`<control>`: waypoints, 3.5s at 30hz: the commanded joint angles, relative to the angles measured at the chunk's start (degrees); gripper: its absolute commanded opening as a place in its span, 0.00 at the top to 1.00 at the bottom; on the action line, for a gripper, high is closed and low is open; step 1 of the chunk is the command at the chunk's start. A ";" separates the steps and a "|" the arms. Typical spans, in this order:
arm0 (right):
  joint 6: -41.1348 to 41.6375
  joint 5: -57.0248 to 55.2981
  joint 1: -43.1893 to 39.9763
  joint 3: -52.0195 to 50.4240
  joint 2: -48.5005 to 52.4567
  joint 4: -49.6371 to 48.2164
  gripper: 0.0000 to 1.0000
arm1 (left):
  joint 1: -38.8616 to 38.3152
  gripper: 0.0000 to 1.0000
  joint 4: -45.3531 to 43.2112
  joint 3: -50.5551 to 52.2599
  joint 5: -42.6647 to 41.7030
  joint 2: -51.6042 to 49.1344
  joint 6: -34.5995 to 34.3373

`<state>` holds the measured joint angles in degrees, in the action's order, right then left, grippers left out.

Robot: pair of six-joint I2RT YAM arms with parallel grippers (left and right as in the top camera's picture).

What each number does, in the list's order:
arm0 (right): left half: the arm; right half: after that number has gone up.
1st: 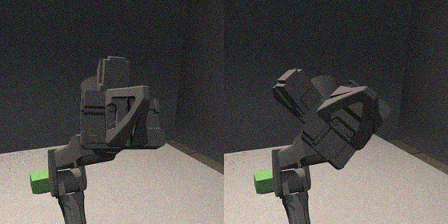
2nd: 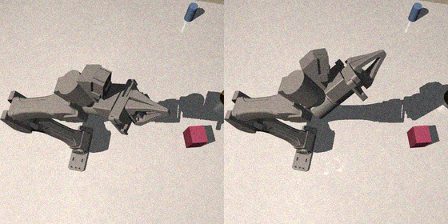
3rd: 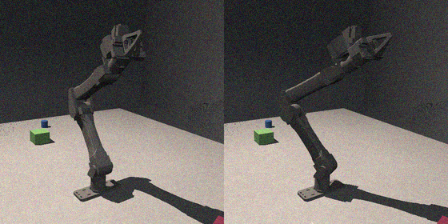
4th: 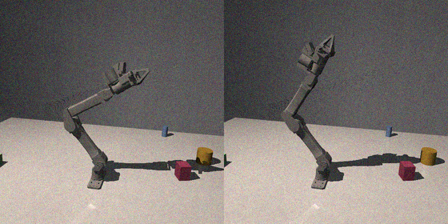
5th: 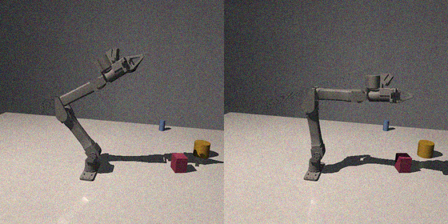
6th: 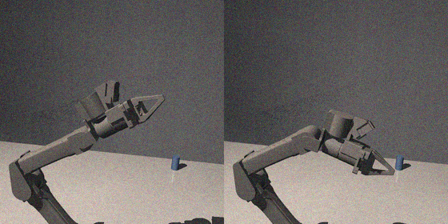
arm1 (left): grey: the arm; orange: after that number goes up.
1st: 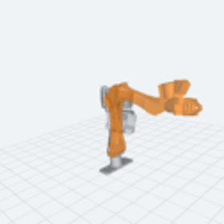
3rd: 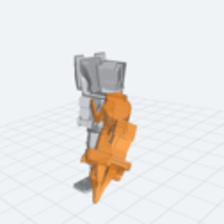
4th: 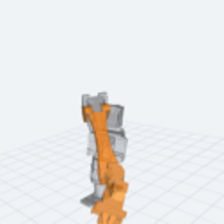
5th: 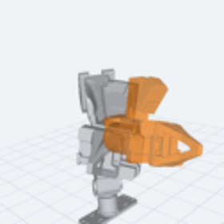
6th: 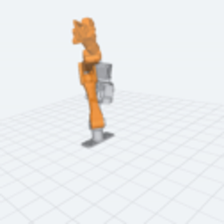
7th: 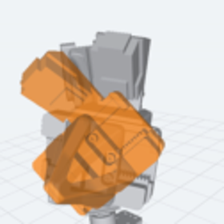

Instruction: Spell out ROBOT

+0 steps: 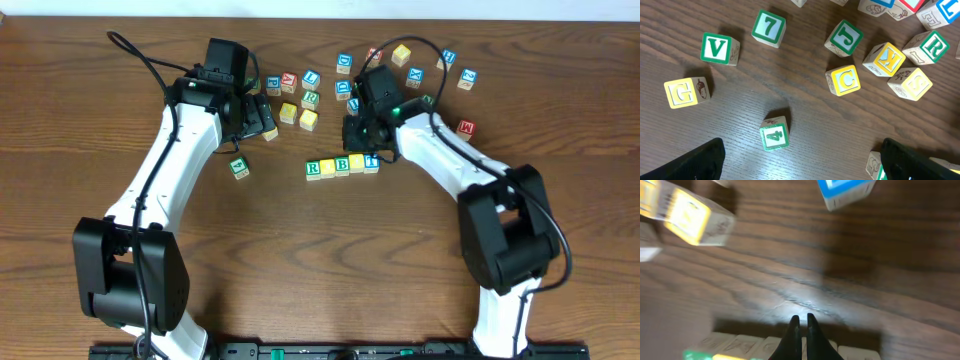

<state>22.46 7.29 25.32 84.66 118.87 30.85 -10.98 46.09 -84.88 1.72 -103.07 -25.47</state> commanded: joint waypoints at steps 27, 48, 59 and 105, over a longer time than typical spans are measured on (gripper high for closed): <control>-0.46 2.58 0.28 -0.13 0.35 3.72 0.99 | 0.15 0.02 1.01 -0.72 0.87 0.35 -0.11; -0.44 2.12 0.04 0.44 0.09 4.24 0.97 | 0.13 0.02 1.03 -0.72 0.87 0.33 -0.11; -0.15 0.20 -5.27 3.17 -6.67 7.56 0.89 | -1.16 0.56 0.15 5.11 -0.74 0.31 -4.17; 0.13 0.09 -8.11 2.62 -6.84 15.02 0.87 | -10.75 0.90 -17.07 14.49 -13.11 -7.26 -6.12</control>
<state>22.39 7.81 17.37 87.05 112.44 45.69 -21.65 29.43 -70.63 -10.26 -108.79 -31.33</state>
